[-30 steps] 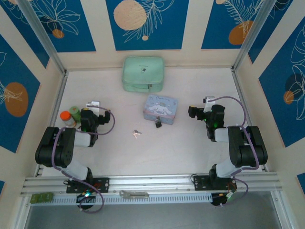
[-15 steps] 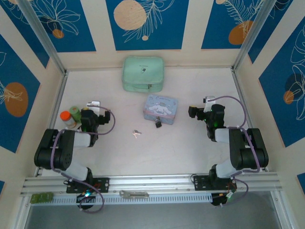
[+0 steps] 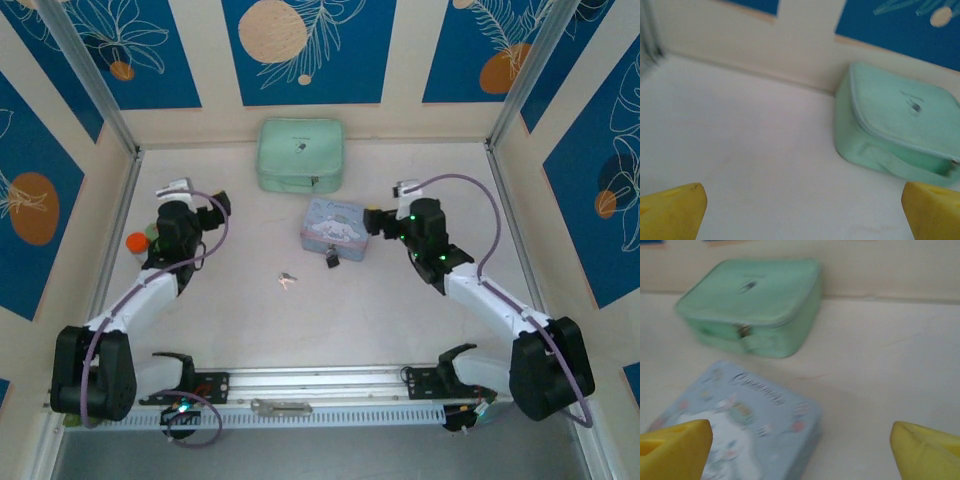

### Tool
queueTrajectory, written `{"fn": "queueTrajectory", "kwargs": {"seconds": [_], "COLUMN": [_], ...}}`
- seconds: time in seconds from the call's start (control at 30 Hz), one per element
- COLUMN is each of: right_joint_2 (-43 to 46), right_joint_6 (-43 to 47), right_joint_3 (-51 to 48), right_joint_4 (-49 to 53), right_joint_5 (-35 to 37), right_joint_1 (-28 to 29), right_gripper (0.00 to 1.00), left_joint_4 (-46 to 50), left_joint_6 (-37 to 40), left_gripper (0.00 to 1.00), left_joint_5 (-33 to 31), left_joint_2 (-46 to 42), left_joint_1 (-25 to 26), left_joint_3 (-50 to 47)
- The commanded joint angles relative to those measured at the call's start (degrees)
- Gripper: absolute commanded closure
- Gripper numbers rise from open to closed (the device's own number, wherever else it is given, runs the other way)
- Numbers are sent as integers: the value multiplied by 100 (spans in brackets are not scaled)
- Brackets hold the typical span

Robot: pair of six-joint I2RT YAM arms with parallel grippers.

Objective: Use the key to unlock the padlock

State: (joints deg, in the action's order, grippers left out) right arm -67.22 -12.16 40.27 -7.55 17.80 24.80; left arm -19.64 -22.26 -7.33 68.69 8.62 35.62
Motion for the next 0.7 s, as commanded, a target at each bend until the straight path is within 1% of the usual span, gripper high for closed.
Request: {"fn": "queueTrajectory", "kwargs": {"seconds": [0.0, 0.07, 0.17, 0.27, 0.33, 0.37, 0.43, 0.5, 0.57, 0.67], "right_joint_2": [-150, -460, -1277, -2313, -2984, -3259, -3904, -4415, -4762, -5021], "right_joint_6": [-653, -799, -717, -142, 392, 638, 1164, 1453, 1595, 1442], "right_joint_3": [407, 737, 1428, 2227, 2798, 3041, 3705, 4241, 4617, 4828], "right_joint_4": [1520, 1832, 2222, 2605, 2911, 3055, 3578, 4086, 4482, 4774], "right_joint_5": [-71, -146, -674, -1166, -1102, -1078, -1038, -990, -961, -1129], "right_joint_1": [879, 1424, 2038, 2483, 2752, 2838, 2931, 2948, 2943, 2957], "right_gripper": [10, 11, 19, 26, 27, 28, 33, 37, 38, 38], "left_joint_4": [676, 796, 1064, 1166, 1076, 1051, 1052, 1083, 1136, 1215], "left_joint_6": [-1183, -1315, -1215, -1213, -1317, -1373, -1465, -1480, -1478, -1483], "left_gripper": [1, 1, 1, 1, 1, 1, 1, 1, 1, 1], "left_joint_5": [994, 1120, 987, 886, 936, 951, 964, 962, 937, 885], "left_joint_2": [-6, -45, -131, -186, -190, -192, -219, -295, -416, -658], "left_joint_1": [156, 155, 156, 136, 118, 92, 44, -17, -88, -200], "left_joint_3": [-195, -262, -223, -160, -182, -195, -234, -287, -365, -538]}}
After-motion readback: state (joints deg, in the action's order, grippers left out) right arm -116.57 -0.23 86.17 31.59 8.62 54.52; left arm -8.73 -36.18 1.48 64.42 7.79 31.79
